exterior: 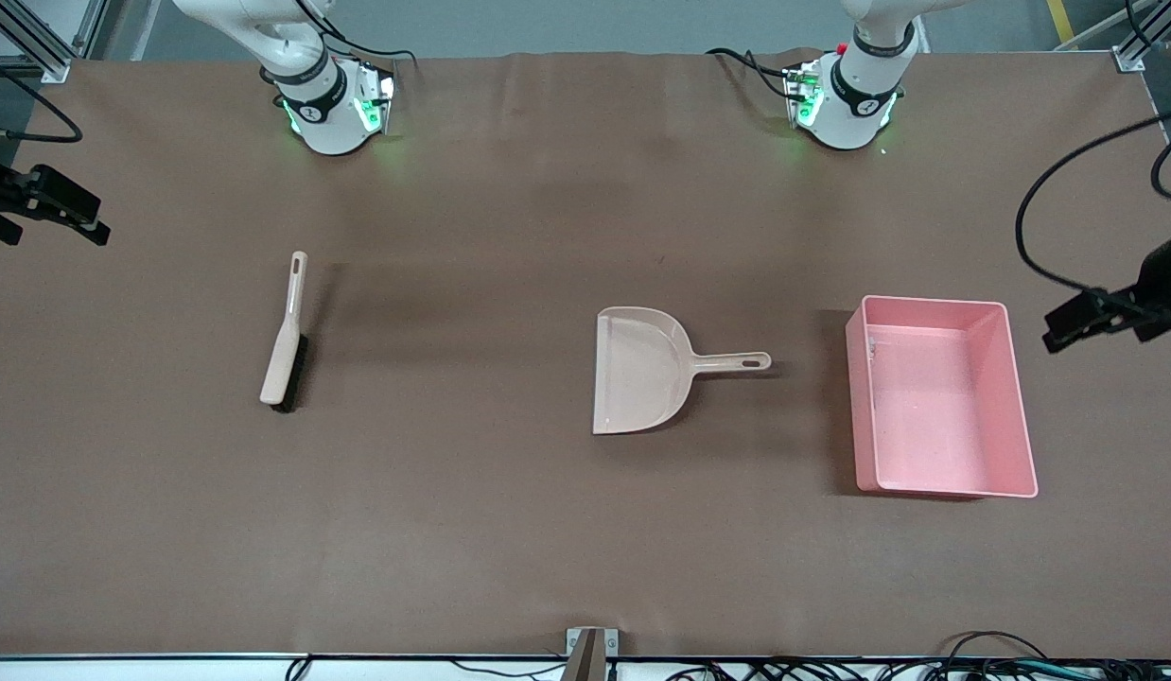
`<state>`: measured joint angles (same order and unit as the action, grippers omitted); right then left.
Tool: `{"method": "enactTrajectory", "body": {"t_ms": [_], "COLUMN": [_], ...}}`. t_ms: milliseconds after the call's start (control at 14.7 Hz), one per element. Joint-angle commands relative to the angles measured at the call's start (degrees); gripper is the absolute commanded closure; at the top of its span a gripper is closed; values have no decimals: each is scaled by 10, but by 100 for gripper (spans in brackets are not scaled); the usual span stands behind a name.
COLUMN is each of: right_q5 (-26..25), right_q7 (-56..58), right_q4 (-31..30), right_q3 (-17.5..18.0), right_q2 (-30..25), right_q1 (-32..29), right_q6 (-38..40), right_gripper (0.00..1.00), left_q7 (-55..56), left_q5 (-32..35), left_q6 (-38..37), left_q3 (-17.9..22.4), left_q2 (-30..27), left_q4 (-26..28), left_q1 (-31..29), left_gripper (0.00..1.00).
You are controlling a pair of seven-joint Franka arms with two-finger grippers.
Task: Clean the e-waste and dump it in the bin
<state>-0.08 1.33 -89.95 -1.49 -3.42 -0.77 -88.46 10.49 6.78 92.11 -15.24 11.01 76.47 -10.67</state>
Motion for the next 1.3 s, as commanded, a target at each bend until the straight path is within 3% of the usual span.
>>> {"method": "enactTrajectory", "body": {"t_ms": [0, 205, 477, 750, 1227], "right_q5": [-4, -4, -4, -4, -4], "right_q7": [-5, -5, -5, -6, -6], "right_q4": [-14, -13, -13, -11, -11], "right_q3": [-4, -4, -4, -4, -4], "right_q2": [-13, -13, -13, -13, -13], "right_q1": [6, 6, 6, 6, 4], "right_q6": [0, 4, 4, 4, 4], "right_gripper": [0, 0, 0, 0, 0], "left_q7": [2, -1, -15, -73, -73], "left_q5": [-12, -47, -49, -62, -74], "left_q6": [-3, -6, -17, -25, -28], "left_q3": [52, 105, 101, 91, 87], "left_q2": [-83, -151, -209, -216, -216], "left_q4": [84, 158, 224, 221, 221], "left_q1": [44, 87, 84, 86, 103], "left_gripper": [0, 0, 0, 0, 0]}}
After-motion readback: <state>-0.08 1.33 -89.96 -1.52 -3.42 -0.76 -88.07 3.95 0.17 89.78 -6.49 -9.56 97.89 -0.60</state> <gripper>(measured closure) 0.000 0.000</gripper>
